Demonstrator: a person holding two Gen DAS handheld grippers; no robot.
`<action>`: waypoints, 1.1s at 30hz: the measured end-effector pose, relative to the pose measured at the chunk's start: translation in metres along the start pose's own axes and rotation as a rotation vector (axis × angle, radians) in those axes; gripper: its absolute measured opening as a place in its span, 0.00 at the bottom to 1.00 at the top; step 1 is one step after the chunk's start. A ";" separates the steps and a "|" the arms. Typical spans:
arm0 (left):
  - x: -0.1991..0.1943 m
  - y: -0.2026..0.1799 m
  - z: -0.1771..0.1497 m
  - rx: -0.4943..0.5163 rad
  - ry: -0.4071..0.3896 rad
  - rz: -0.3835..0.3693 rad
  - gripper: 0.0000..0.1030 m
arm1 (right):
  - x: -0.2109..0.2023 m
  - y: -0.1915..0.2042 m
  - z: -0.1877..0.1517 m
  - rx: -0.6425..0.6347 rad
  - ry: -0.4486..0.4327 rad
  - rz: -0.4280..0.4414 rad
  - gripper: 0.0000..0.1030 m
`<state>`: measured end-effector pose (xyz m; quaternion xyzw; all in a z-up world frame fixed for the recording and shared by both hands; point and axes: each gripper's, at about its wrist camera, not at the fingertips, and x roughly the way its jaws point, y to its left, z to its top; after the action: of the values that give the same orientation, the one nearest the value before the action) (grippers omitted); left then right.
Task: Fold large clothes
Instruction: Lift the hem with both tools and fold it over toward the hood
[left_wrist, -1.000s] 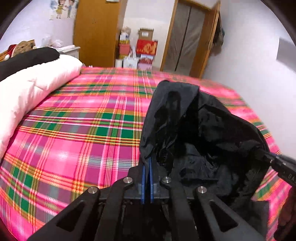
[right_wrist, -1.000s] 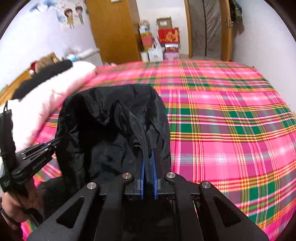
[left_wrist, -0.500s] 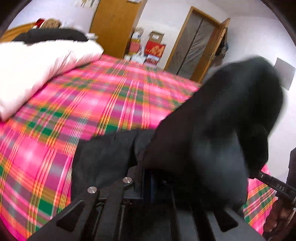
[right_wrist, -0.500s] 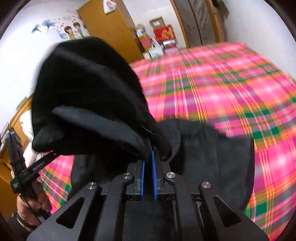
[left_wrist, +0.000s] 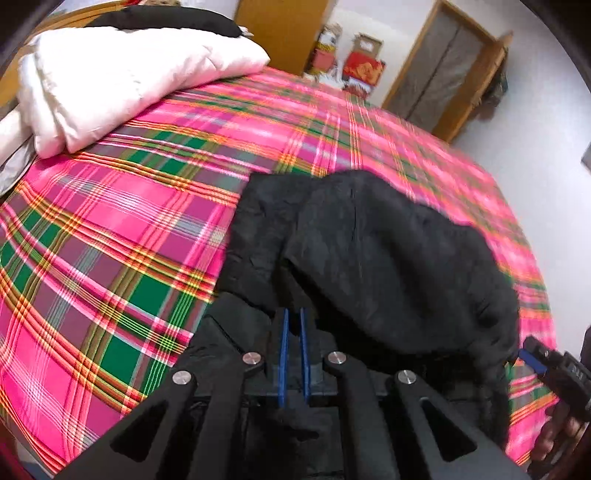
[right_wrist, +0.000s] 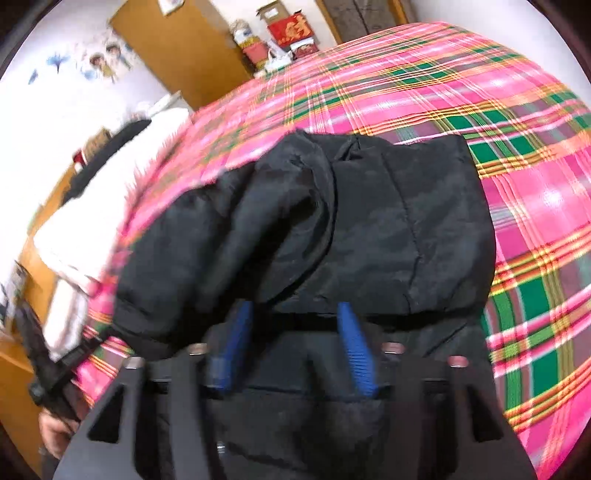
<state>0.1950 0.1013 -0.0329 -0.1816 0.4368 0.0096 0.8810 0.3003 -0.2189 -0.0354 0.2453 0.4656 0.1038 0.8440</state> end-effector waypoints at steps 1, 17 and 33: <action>-0.003 -0.001 0.004 -0.012 -0.017 -0.021 0.17 | -0.002 0.003 0.003 0.014 -0.004 0.029 0.54; 0.036 -0.039 0.024 0.047 -0.017 -0.176 0.42 | 0.089 0.033 -0.030 -0.008 0.140 0.024 0.05; 0.094 -0.061 -0.011 0.248 0.106 0.069 0.37 | 0.061 0.036 -0.035 -0.096 0.084 -0.022 0.23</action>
<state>0.2555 0.0269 -0.0927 -0.0562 0.4867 -0.0237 0.8714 0.3066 -0.1525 -0.0773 0.1947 0.4978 0.1269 0.8356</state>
